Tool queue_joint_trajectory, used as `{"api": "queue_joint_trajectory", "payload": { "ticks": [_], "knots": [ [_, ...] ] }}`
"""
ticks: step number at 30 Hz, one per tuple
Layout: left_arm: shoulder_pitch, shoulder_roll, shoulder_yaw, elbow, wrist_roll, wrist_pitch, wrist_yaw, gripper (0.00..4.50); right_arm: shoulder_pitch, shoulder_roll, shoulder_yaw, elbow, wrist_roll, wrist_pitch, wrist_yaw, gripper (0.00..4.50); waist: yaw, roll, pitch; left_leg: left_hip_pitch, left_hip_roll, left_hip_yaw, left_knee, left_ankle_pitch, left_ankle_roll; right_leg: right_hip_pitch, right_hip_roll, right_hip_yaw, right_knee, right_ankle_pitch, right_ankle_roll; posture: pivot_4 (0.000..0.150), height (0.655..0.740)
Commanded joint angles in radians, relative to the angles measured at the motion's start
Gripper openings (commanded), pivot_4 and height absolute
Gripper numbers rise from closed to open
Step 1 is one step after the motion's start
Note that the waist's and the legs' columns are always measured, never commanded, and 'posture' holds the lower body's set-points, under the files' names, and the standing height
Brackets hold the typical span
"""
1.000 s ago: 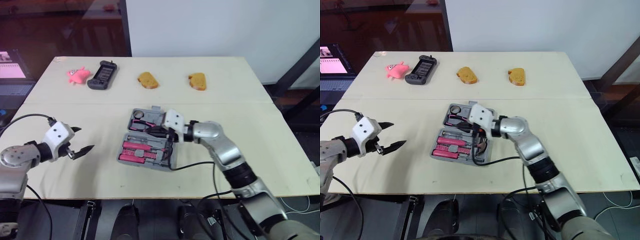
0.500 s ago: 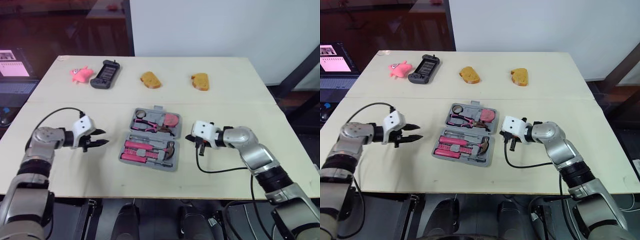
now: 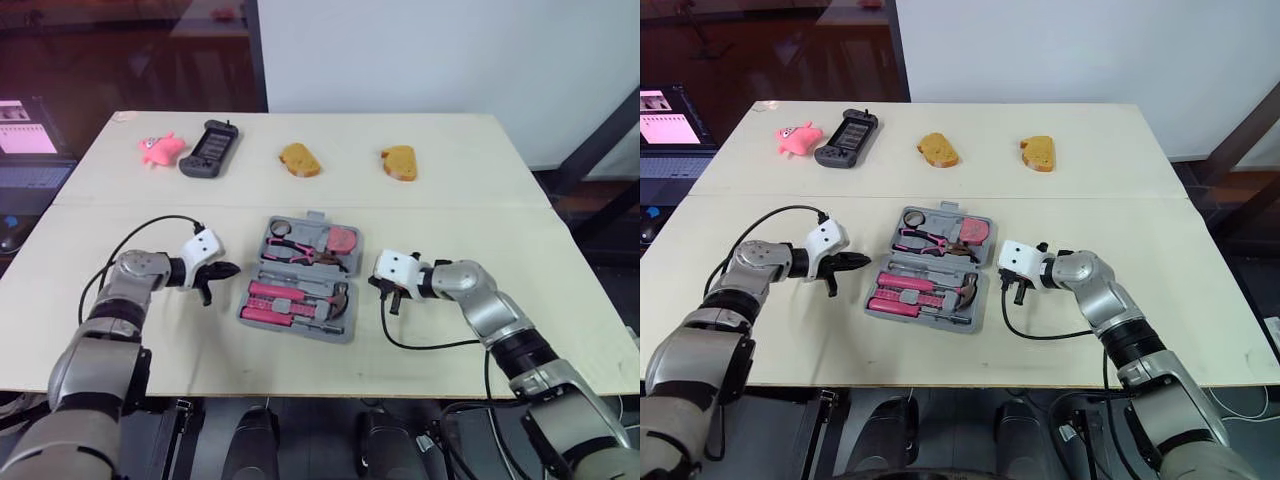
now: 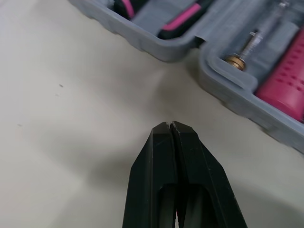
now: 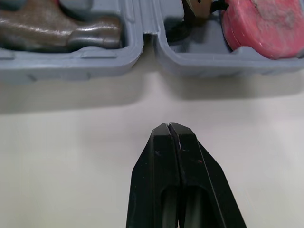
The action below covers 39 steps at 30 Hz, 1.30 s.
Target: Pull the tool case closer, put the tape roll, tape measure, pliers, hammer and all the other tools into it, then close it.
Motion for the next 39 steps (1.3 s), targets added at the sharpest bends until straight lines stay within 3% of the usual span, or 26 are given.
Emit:
{"api": "queue_joint_trajectory", "payload": {
  "ticks": [1,9,16,39],
  "knots": [
    [-0.029,-0.026,-0.003,0.021,0.028,-0.005,0.054,0.06,-0.034,0.023,0.004,0.036,-0.015,-0.038,-0.005,0.00,0.000,0.000,0.000,0.000,0.000,0.000,0.000,0.000,0.000,0.000,0.000,0.000,0.000,0.000,0.000,0.150,0.7207],
    [-0.053,-0.097,-0.012,0.045,0.064,0.002,0.063,0.06,-0.043,0.031,-0.006,0.098,-0.021,-0.081,-0.006,0.00,0.003,0.000,0.000,0.000,0.000,0.000,0.000,0.001,-0.001,0.001,0.000,0.000,0.000,0.000,0.000,0.150,0.7207],
    [-0.058,-0.146,-0.002,0.036,0.043,-0.001,-0.049,0.06,-0.051,0.052,-0.002,0.085,-0.009,-0.096,0.010,0.00,0.002,0.000,0.000,0.000,0.000,0.000,0.000,0.001,-0.001,0.001,0.000,0.000,0.000,0.000,0.000,0.150,0.7207],
    [0.107,-0.139,0.035,-0.108,-0.041,0.030,-0.227,0.06,0.007,0.044,0.028,-0.103,-0.008,-0.035,0.139,0.00,-0.001,0.000,0.000,0.001,0.000,0.000,0.000,0.001,-0.001,0.001,0.000,0.000,0.000,0.000,0.001,0.150,0.7207]
  ]
}}
